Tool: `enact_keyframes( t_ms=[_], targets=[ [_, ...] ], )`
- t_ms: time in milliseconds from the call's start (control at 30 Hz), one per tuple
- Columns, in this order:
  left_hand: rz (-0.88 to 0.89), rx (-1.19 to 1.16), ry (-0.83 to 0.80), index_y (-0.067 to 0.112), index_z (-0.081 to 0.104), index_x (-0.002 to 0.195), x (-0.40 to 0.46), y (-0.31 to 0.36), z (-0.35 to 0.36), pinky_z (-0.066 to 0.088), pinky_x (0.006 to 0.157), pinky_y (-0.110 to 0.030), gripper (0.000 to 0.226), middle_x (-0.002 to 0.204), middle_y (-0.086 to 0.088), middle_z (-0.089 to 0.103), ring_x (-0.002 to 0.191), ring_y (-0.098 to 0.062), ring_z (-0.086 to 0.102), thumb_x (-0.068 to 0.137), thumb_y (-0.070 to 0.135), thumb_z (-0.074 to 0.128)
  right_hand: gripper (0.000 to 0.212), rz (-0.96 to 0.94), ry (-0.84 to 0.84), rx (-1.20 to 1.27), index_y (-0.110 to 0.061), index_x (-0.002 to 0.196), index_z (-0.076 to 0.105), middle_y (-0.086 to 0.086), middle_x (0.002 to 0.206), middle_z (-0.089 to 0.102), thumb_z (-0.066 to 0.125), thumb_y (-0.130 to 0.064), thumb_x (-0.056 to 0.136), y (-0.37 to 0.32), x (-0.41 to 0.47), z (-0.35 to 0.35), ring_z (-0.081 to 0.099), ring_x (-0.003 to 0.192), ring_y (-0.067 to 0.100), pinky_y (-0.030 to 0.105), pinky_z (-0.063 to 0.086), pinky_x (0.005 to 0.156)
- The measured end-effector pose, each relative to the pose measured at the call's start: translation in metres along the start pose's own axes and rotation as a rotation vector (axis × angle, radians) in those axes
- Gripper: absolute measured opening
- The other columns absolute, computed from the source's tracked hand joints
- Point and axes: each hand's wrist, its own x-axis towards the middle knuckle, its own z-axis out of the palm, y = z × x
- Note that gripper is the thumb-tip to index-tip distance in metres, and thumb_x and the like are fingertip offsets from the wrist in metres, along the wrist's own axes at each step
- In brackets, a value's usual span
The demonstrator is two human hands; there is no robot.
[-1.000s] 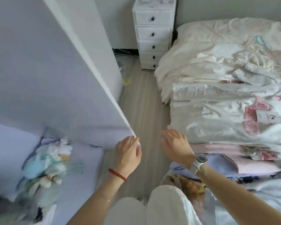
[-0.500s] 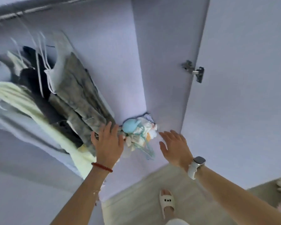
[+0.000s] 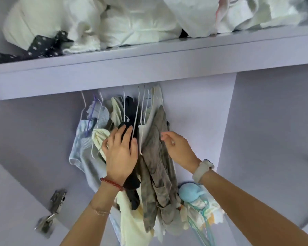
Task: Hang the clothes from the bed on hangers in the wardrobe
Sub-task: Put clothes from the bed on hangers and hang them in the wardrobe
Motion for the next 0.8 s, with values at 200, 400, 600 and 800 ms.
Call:
enact_keyframes(
  t_ms=[200, 400, 600, 800],
  targets=[
    [0.039, -0.014, -0.140, 0.016, 0.048, 0.134, -0.003, -0.025, 0.016, 0.025, 0.101, -0.042, 0.051, 0.148, -0.002, 0.034, 0.137, -0.018, 0.023, 0.092, 0.036, 0.025, 0.020, 0.386, -0.193, 0.598, 0.003, 0.110, 0.049, 0.021, 0.100, 0.054, 0.042, -0.008, 0.095, -0.053, 0.059, 0.029, 0.057, 0.094, 0.029, 0.040, 0.047, 0.094],
    [0.076, -0.009, -0.174, 0.015, 0.050, 0.131, -0.005, -0.032, 0.025, 0.038, 0.098, -0.051, 0.047, 0.147, -0.006, 0.036, 0.134, -0.027, 0.032, 0.092, 0.031, 0.029, 0.015, 0.520, 0.055, 0.588, -0.011, 0.086, 0.056, 0.002, 0.062, 0.040, 0.042, -0.007, 0.093, -0.052, 0.084, 0.036, 0.036, 0.047, 0.012, 0.018, 0.032, 0.037],
    [0.043, -0.044, -0.150, 0.015, 0.054, 0.127, -0.005, -0.031, 0.026, 0.035, 0.099, -0.052, 0.047, 0.144, -0.006, 0.041, 0.131, -0.026, 0.034, 0.090, 0.031, 0.030, 0.030, 0.300, 0.389, 0.080, 0.000, 0.104, 0.059, 0.005, 0.094, 0.054, 0.033, 0.003, 0.088, -0.034, 0.077, 0.017, 0.049, 0.085, 0.020, 0.022, 0.039, 0.074],
    [0.033, -0.033, -0.178, 0.017, 0.056, 0.124, -0.005, -0.024, 0.026, 0.036, 0.098, -0.057, 0.047, 0.142, -0.006, 0.043, 0.127, -0.032, 0.042, 0.087, 0.033, 0.033, 0.032, 0.215, 0.517, 0.102, 0.001, 0.100, 0.061, 0.004, 0.091, 0.055, 0.032, 0.008, 0.088, -0.019, 0.065, 0.001, 0.048, 0.082, 0.020, 0.021, 0.037, 0.076]
  ],
)
